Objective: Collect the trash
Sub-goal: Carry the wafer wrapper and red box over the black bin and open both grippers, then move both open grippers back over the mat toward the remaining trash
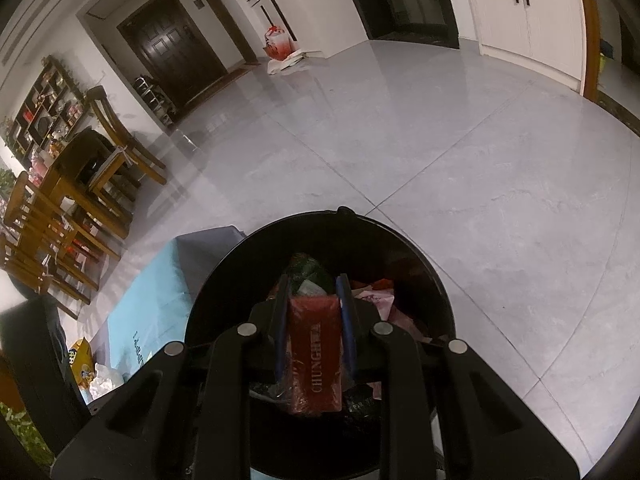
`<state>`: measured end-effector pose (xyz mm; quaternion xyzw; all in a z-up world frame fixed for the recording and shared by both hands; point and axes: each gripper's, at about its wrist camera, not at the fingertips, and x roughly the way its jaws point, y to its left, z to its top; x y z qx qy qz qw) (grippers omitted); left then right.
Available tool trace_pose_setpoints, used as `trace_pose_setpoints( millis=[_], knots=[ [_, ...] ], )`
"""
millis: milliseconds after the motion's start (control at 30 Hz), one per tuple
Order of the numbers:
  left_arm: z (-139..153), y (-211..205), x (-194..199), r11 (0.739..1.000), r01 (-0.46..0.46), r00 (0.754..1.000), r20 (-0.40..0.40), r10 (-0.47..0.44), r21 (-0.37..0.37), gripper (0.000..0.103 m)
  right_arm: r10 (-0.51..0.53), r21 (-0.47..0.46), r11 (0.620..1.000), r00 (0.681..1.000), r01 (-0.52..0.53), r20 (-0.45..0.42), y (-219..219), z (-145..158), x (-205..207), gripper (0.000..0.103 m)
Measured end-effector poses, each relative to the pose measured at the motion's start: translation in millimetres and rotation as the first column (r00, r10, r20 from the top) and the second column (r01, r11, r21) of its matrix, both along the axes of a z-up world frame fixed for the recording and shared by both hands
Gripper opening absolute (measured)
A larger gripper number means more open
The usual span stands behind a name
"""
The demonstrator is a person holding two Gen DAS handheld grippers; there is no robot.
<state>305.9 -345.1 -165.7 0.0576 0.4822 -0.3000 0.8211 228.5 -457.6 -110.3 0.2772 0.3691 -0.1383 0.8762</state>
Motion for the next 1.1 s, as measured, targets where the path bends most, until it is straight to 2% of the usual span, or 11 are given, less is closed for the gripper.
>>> trace_pose_setpoints(
  millis=[100, 200, 367, 467, 533, 600, 667, 733, 767, 933, 1100],
  knots=[
    [1, 2, -1, 1.0, -0.002, 1.0, 0.009, 0.002, -0.009, 0.034, -0.007, 0.005, 1.0, 1.0, 0.007, 0.002, 0, -1, -2, 0.024],
    [4, 4, -3, 1.0, -0.006, 1.0, 0.023, 0.007, -0.018, 0.036, -0.014, 0.018, 1.0, 1.0, 0.014, 0.009, -1, 0, -4, 0.031],
    [11, 8, -8, 1.0, -0.013, 0.999, 0.051, 0.014, -0.027, 0.051, -0.022, 0.022, 1.0, 1.0, 0.021, 0.019, 1, 2, -7, 0.037],
    [16, 14, -10, 0.999, -0.022, 0.998, 0.061, 0.024, -0.032, 0.054, -0.035, 0.034, 0.999, 0.999, 0.034, 0.034, -1, 4, -9, 0.05],
    [20, 20, -12, 0.999, -0.033, 0.997, 0.066, 0.036, -0.041, 0.064, -0.051, 0.048, 0.998, 0.998, 0.049, 0.049, -3, 5, -13, 0.056],
    [24, 27, -15, 0.998, -0.041, 0.996, 0.073, 0.045, -0.052, 0.069, -0.063, 0.053, 0.997, 0.996, 0.06, 0.059, -4, 7, -17, 0.06],
    [27, 33, -19, 0.997, -0.05, 0.996, 0.075, 0.054, -0.054, 0.083, -0.072, 0.056, 0.996, 0.995, 0.069, 0.066, -4, 9, -20, 0.064],
    [30, 40, -25, 0.997, -0.049, 0.995, 0.08, 0.055, -0.066, 0.086, -0.078, 0.058, 0.996, 0.995, 0.074, 0.069, -2, 9, -22, 0.067],
    [32, 43, -28, 0.996, -0.051, 0.995, 0.083, 0.056, -0.067, 0.09, -0.081, 0.06, 0.995, 0.994, 0.077, 0.07, -1, 9, -23, 0.068],
    [41, 64, -44, 0.997, -0.056, 0.993, 0.098, 0.061, -0.056, 0.099, -0.096, 0.054, 0.994, 0.992, 0.092, 0.08, 3, 12, -27, 0.078],
    [48, 98, -57, 0.993, -0.105, 0.99, 0.091, 0.11, -0.063, 0.1, -0.095, 0.063, 0.994, 0.992, 0.09, 0.084, 12, 13, -30, 0.081]
  ],
)
